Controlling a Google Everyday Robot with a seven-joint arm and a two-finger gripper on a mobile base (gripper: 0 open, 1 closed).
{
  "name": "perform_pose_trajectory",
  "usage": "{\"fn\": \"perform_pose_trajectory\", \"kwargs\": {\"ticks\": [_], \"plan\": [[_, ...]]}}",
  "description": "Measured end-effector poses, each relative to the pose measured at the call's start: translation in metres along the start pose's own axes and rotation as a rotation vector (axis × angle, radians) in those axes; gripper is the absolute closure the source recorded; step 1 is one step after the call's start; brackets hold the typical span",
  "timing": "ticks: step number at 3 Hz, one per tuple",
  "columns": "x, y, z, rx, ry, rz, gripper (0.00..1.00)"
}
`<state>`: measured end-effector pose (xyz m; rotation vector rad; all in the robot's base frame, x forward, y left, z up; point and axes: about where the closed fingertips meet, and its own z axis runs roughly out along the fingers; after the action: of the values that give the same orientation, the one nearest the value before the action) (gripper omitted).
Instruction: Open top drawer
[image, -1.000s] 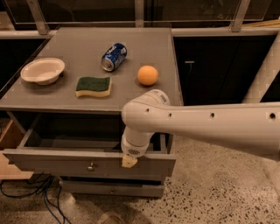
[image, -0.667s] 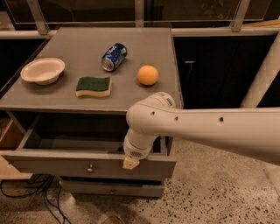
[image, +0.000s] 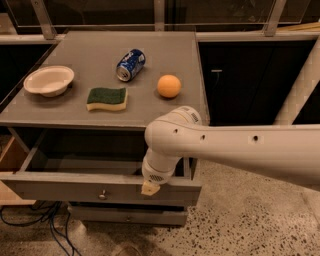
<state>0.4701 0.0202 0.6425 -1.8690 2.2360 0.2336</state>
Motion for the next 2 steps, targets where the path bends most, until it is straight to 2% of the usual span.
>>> {"fn": "perform_pose_trajectory", "kwargs": {"ticks": [2], "plan": [[0.0068, 0.0101, -0.0079, 0.004, 0.008, 0.032, 1.00]]}}
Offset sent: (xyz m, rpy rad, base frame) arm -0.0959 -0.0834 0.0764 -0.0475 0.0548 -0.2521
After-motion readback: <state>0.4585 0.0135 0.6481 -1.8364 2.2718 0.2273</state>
